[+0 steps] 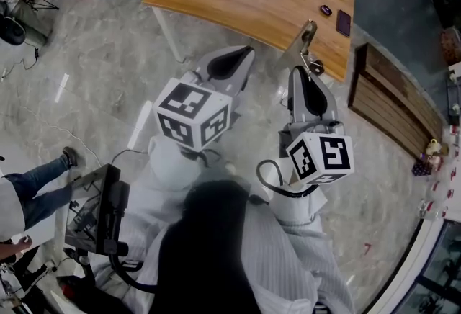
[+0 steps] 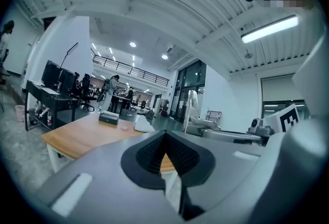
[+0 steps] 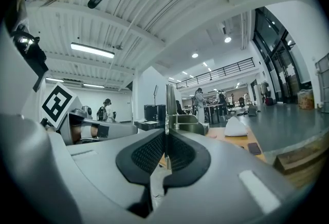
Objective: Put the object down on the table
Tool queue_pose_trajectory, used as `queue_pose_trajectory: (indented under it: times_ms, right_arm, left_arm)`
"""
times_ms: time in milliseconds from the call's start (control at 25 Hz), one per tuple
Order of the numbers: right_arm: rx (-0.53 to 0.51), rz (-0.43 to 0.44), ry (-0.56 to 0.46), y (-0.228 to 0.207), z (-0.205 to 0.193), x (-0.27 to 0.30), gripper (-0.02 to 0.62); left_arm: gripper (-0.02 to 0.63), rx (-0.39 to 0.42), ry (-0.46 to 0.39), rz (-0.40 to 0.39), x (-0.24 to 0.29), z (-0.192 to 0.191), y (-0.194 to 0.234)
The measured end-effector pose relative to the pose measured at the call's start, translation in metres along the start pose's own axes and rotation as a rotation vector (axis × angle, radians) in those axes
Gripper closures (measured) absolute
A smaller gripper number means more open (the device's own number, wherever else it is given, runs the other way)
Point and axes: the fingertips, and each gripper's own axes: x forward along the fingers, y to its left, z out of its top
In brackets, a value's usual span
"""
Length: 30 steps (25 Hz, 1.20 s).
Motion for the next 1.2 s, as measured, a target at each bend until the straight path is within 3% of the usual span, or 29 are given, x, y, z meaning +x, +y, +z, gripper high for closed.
queue_pose_trajectory:
  times_ms: [280,800,1200]
  right_arm:
    - [0.015,0.023,0.027,-0.028,-0.015,0.099,0.578]
    - [0.077,-0.028,0.092,-0.122,-0.007,0.425,0.578]
    - [0.165,-0.029,0.211,-0.197,-0.084,0.481,0.578]
  left_arm:
    - [0.604,-0.011,0.005,0.026,0.067,0.009,0.081]
    - [0.604,-0.006,0.131,-0.028,0.300,0.078,0.317]
    - [0.604,-0.069,0.211,-0.039,0.386,0.017,0.362]
